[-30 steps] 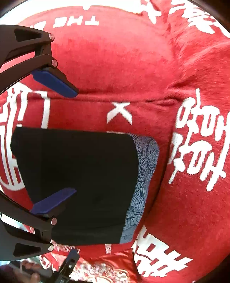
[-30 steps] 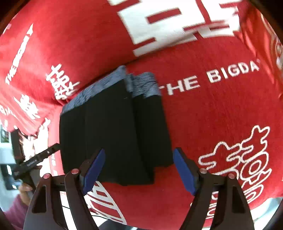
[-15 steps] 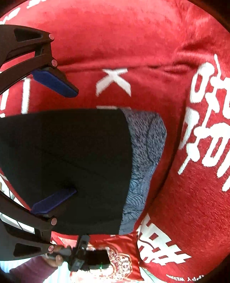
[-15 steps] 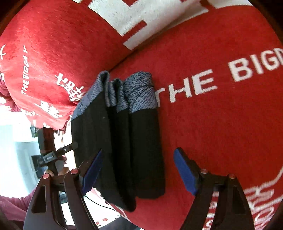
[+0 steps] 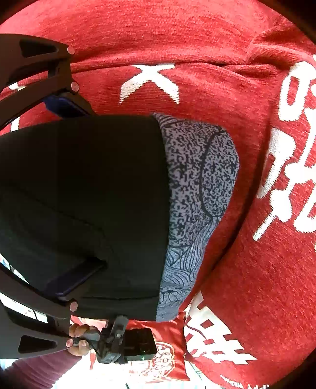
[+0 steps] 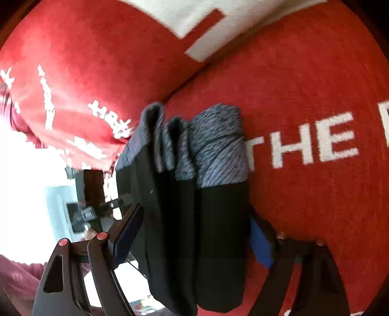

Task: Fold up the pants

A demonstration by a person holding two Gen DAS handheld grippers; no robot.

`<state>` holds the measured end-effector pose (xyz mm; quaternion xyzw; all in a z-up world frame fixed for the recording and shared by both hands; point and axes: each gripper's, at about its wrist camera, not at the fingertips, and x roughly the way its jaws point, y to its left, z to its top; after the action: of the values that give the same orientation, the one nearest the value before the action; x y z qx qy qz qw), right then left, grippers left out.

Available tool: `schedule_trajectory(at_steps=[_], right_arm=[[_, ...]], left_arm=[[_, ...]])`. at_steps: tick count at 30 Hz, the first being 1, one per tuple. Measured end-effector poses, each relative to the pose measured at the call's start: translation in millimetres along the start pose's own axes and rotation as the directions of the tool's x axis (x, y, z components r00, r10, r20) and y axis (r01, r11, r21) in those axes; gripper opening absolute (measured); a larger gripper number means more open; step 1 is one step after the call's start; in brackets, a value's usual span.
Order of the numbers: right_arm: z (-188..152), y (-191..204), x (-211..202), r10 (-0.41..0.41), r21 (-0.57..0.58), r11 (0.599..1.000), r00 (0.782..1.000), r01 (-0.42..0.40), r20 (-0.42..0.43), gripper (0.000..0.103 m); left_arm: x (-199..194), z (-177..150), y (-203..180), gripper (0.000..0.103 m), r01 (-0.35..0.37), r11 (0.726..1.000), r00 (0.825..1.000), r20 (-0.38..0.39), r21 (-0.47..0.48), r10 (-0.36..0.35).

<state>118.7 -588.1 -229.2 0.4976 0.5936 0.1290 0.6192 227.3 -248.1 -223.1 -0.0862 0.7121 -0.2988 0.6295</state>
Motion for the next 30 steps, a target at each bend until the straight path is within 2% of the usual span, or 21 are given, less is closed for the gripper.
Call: schedule_trajectory(at_steps=[2,3,7,10,12,19,25,30], right_arm=[[-2,1,-1,-0.033,-0.003,0.999,0.999,0.033,-0.004,0.068],[-2,1,-2,-0.042,-0.005,0.999,0.999,0.042,-0.004,0.062],[-5,8,-4,-0.045,-0.005,0.999,0.999,0.045,0.008,0.053],[-6,16,-5,-0.017,0.009,1.0,1.0,0.017,0.015,0.047],[-9,19,-10,0.02,0.019,1.0,1.0,-0.021,0.022,0.044],[-27,40,-20,0.077,0.04,0.996,0.997,-0.078,0.028,0.043],[-62,64,-33,0.104,0.041,0.994,0.994,-0.105,0.021,0.043],[-95,67,-39,0.12,0.067,0.99,0.993,-0.121,0.017,0.043]], left_arm=[[-2,-2,-3,0.101,-0.007,1.0,1.0,0.018,-0.007,0.008],[-5,-4,-3,0.093,-0.001,1.0,1.0,0.028,-0.001,0.001],[-19,-12,-16,0.071,-0.007,0.999,0.998,0.07,0.045,0.004],[-31,-15,-20,0.063,-0.002,0.998,0.996,0.085,0.065,-0.003],[-38,-19,-22,0.062,0.006,0.997,0.996,0.092,0.075,-0.012],[-68,-36,-36,0.06,0.012,0.995,0.995,0.098,0.099,-0.022],[-100,-65,-43,0.06,0.007,0.996,0.995,0.096,0.092,-0.016],[-118,-98,-47,0.06,-0.009,0.998,0.997,0.083,0.069,0.003]])
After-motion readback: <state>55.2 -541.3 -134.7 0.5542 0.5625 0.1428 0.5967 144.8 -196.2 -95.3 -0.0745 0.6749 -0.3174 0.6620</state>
